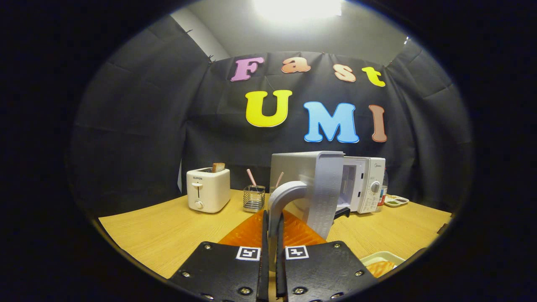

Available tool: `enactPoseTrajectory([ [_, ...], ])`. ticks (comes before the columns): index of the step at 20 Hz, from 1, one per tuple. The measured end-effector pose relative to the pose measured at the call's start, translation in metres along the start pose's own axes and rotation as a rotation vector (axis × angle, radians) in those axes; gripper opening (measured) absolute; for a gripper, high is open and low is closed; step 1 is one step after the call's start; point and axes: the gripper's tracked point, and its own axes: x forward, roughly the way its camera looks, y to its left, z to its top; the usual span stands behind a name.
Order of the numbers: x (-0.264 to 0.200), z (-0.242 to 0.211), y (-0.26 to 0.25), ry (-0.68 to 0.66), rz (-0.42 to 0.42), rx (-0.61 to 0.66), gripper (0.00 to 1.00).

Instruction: Open the microwave, put the food inside, and close the microwave door.

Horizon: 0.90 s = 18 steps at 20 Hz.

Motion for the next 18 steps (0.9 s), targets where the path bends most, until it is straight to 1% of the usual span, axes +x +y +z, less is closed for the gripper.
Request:
enactPoseTrajectory([
  [2,0.001,0.0,0.011,0.006,-0.031,0.003,0.07],
  [5,-0.003,-0.002,0.013,0.04,-0.018,0.035,0.07],
  [6,-0.008,-0.001,0.012,0.048,-0.009,0.047,0.09],
  [7,-0.018,0.007,0.018,0.037,0.04,0.056,0.15],
  [8,-0.025,0.015,0.021,0.022,0.07,0.051,0.28],
  [9,-0.031,0.02,0.019,0.005,0.087,0.037,0.61],
  [10,-0.042,0.024,0.017,-0.001,0.123,0.01,0.69],
  [11,-0.05,0.023,0.017,0.002,0.172,-0.025,0.8],
  [13,-0.07,0.018,0.011,0.019,0.295,-0.075,0.94],
  [14,-0.078,0.017,0.0,0.023,0.339,-0.086,0.96],
  [18,-0.101,-0.007,-0.04,0.09,0.494,-0.112,0.97],
])
